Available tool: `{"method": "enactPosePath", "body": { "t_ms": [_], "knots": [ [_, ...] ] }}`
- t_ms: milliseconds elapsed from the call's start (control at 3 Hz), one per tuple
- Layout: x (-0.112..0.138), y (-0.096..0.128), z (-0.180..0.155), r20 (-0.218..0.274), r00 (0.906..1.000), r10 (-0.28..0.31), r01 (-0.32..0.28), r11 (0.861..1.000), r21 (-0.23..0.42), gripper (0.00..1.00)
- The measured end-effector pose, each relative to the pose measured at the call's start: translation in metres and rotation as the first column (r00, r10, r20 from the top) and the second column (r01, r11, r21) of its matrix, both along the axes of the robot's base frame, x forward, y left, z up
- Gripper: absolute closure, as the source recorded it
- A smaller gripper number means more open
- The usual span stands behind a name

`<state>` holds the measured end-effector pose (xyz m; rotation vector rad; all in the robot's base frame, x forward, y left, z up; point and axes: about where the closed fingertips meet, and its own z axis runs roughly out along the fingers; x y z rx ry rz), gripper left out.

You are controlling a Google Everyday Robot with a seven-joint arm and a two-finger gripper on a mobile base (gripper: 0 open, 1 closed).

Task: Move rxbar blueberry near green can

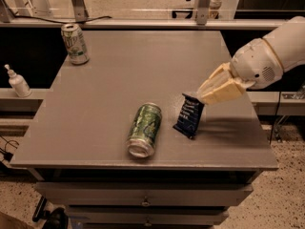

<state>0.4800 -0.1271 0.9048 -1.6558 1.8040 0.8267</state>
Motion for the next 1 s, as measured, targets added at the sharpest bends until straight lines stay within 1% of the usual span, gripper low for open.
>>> {"method": "enactPosePath", "body": {
  "t_ms": [333, 1000],
  "knots": [
    [-0.016, 0.008, -0.001, -0.021, 0.9993, 0.031, -0.031, 0.999, 0.013, 1.00],
    [-0.033, 0.021, -0.004, -0.046, 0.9976, 0.052, -0.050, 0.998, 0.030, 1.00]
  ]
}}
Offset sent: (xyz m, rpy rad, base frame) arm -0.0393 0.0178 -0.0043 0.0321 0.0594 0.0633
